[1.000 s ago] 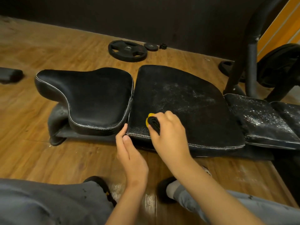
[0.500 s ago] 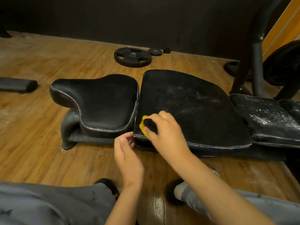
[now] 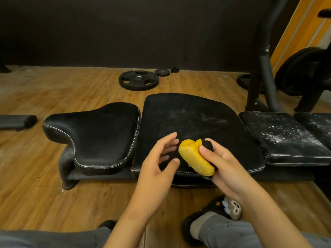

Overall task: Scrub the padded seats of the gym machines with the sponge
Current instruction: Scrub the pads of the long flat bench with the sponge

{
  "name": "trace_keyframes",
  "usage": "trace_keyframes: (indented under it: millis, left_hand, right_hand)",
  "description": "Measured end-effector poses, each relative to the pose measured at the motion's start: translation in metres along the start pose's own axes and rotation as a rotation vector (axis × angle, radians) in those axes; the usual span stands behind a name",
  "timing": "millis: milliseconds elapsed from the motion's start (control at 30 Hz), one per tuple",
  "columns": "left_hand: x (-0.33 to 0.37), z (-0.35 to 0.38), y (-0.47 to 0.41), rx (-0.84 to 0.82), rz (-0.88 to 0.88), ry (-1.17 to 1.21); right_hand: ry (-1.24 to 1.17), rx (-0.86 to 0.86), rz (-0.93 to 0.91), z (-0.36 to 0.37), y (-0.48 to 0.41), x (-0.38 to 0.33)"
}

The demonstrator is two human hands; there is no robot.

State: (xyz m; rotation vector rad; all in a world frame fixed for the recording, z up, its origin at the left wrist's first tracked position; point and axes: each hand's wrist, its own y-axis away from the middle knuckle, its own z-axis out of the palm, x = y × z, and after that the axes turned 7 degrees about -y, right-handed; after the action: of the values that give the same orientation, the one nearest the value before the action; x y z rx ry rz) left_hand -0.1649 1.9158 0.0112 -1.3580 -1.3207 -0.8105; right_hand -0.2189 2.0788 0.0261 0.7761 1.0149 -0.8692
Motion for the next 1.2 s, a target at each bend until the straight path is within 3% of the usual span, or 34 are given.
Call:
trace_keyframes:
  millis: [133, 367, 533, 633, 800, 867, 1000, 1200]
  left_hand:
    - [0.020, -0.009, -0.019, -0.276, 0.081, -0.022]
    - [0.033, -0.023, -0.037, -0.359, 0.103, 0.011]
    - [0.030, -0.011, -0.048, -0.254, -0.114, 0.159]
    - [0.027, -0.008, -0.056, -0.305, -0.265, 0.297]
    - [0.021, -0.009, -0.063, -0.509, -0.311, 0.451]
    - [0.017, -0.008, -0.065, -0.553, -0.304, 0.429]
    - [0.009, -0.006, -0.074, -0.455, -0.246, 0.309]
    - [0.019, -0.009, -0.094, -0.449, -0.034, 0.051]
  right_hand:
    - [-0.176, -0.076, 0.045, -0.001, -0.003, -0.010]
    - [-0.069, -0.046, -0.101, -0.011, -0.009, -0.021]
    - [-0.011, -0.002, -0.139, -0.022, -0.013, -0.024]
    - [-0.092, -0.022, -0.097, -0.026, -0.014, -0.023]
    - [-0.386, -0.223, 0.009, -0.026, -0.009, -0.023]
    - [-0.393, -0.204, 0.007, -0.025, -0.009, -0.023]
    - [-0.221, -0.152, -0.018, -0.021, -0.012, -0.025]
    - [-0.119, -0.233, -0.016, -0.026, -0.016, -0.033]
